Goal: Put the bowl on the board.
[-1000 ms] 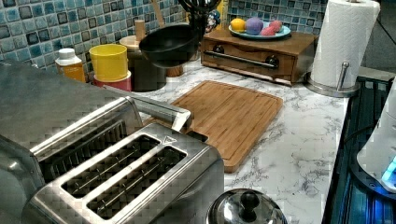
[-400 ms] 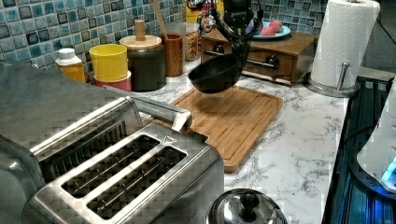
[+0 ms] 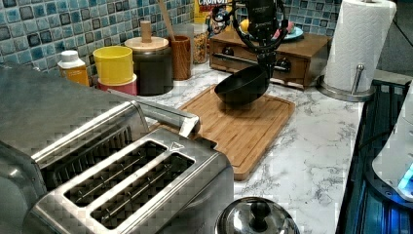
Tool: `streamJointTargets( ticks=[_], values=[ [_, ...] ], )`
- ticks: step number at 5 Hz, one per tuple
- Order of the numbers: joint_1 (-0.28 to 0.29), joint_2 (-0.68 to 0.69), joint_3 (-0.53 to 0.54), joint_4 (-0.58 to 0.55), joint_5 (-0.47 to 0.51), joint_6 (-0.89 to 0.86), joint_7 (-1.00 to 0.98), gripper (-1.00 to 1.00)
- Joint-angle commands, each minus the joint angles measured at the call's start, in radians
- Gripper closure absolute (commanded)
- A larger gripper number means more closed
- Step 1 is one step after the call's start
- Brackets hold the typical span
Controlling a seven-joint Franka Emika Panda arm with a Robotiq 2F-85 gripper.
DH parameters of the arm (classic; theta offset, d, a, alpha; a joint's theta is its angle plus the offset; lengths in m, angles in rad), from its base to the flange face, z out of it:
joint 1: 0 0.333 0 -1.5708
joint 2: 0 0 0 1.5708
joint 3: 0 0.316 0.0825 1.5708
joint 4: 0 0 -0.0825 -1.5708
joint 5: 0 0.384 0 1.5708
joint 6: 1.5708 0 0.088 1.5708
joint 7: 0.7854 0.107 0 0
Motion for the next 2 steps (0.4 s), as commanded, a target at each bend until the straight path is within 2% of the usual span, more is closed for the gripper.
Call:
streamJointTargets(
  ticks=[1, 2],
  values=[
    [0.013, 0.006, 0.018, 0.066, -0.041, 0.050, 0.061, 1.00],
    [0.007, 0.042, 0.015, 0.091, -0.057, 0.047, 0.065, 1.00]
  ],
)
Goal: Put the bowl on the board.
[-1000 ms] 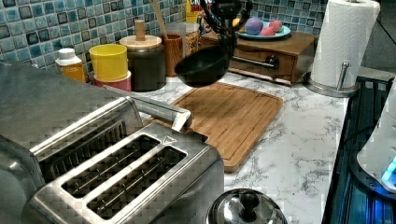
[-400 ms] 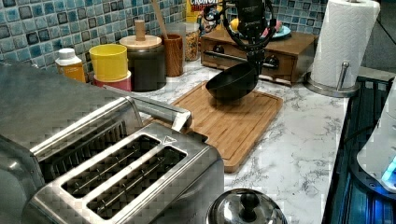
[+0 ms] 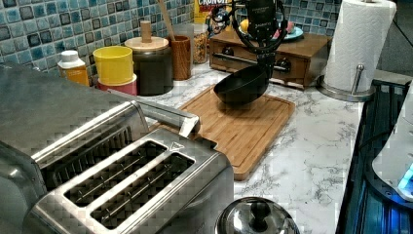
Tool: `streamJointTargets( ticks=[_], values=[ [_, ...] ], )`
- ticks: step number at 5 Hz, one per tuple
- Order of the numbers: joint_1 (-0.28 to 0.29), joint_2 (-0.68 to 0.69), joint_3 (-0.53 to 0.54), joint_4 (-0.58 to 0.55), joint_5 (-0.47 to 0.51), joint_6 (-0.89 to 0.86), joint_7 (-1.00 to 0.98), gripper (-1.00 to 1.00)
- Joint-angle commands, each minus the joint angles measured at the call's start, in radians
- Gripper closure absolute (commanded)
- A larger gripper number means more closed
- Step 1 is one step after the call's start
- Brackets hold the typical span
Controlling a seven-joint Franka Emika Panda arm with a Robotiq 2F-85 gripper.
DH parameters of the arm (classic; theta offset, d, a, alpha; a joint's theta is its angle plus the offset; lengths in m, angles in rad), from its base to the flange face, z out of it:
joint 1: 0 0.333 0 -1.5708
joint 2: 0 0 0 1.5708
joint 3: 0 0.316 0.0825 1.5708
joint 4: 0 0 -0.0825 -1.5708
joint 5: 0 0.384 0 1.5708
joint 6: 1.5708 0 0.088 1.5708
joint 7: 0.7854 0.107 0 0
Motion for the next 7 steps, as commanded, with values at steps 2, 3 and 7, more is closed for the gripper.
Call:
streamJointTargets(
  ticks=[2, 3, 7],
  values=[
    [0.005, 0.085, 0.004, 0.140, -0.054, 0.029, 0.041, 0.00],
    [0.011, 0.109, 0.006, 0.174, -0.053, -0.024, 0.017, 0.00],
    [0.016, 0.126, 0.010, 0.228, -0.051, -0.091, 0.008, 0.00]
  ],
)
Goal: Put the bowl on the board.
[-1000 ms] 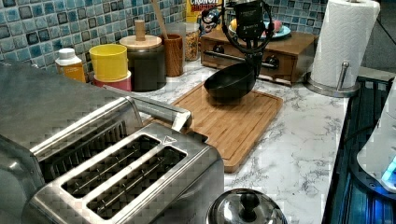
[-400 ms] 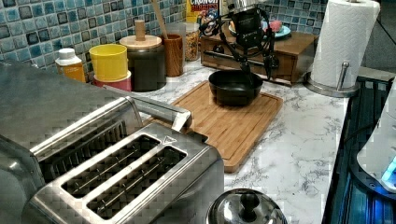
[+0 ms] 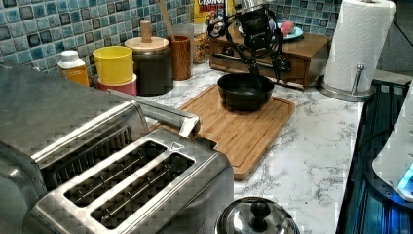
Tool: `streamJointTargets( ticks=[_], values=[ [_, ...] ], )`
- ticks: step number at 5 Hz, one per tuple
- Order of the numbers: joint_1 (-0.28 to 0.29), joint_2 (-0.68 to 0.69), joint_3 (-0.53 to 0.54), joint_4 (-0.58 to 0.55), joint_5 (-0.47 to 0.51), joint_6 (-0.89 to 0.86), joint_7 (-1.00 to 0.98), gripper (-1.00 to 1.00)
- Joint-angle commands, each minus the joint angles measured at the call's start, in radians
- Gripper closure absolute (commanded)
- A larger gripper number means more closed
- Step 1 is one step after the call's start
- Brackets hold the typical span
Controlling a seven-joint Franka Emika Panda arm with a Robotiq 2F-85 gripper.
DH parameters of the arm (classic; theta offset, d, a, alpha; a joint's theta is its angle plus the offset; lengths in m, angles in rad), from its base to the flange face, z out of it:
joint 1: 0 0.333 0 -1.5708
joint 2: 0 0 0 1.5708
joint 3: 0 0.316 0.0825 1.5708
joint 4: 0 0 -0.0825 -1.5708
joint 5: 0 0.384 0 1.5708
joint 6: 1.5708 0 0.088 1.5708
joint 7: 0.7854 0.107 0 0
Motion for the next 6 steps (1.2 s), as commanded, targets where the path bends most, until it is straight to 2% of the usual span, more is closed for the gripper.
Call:
streamJointTargets(
  ticks=[1, 6],
  values=[
    [0.014, -0.035, 0.013, 0.109, -0.008, -0.019, 0.002, 0.00],
    [0.005, -0.035, 0.023, 0.109, -0.009, -0.019, 0.002, 0.00]
  ],
)
